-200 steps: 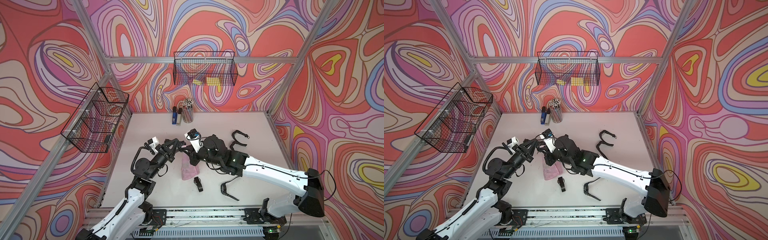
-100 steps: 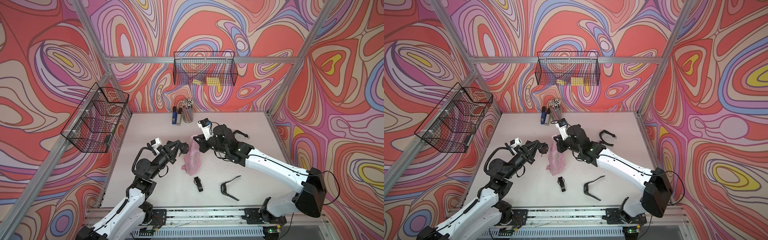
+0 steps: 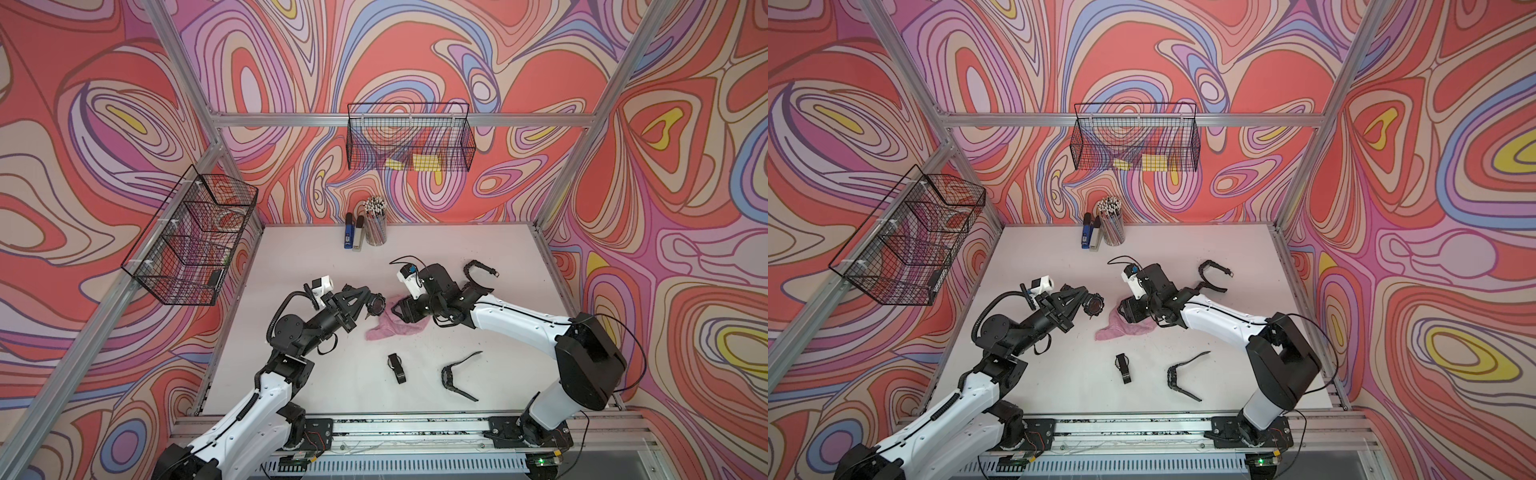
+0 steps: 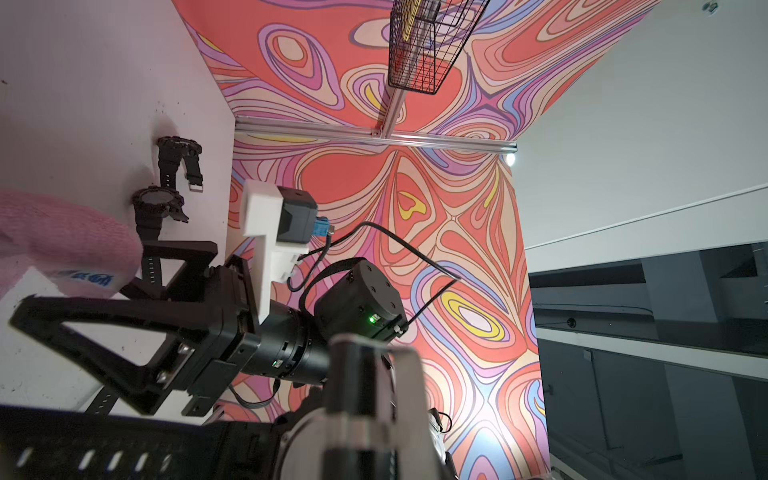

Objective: Wipe the watch dial
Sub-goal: Place the cleaning item at the center of the board, then adjust the watch.

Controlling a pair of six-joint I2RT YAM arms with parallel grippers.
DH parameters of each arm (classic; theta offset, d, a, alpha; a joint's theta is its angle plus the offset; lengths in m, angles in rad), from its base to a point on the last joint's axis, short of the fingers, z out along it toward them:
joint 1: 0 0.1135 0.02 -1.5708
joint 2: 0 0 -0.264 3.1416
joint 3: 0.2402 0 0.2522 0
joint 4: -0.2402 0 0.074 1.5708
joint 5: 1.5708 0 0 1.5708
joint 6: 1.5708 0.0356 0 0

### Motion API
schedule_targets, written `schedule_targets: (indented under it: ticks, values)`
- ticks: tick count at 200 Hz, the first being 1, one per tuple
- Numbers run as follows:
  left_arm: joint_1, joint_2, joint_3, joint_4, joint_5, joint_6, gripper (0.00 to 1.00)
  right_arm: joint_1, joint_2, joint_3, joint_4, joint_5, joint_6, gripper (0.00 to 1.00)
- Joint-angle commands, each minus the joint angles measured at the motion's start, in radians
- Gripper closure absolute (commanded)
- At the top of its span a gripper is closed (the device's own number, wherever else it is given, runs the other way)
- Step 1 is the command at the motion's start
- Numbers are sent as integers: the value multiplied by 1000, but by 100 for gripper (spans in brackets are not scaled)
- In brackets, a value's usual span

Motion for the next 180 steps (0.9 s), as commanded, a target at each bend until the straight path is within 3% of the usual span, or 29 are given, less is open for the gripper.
schedule_targets:
  ticks: [1,38,81,126,180]
  values:
    - [6,24,47,121,88,-41,100,-17,-100,-9,28,-47,-24,2]
    - [14,105,80,203,178,-72,100,-51,-287,4,-74,-161,-124,2]
    - [15,216,136,374,282,-127,100,-74,-473,-8,-139,-420,-276,2]
    - [15,269,220,472,368,-168,100,-78,-423,63,-171,-638,-369,5]
    - [16,219,249,472,405,-209,100,-78,-385,98,-120,-707,-458,7]
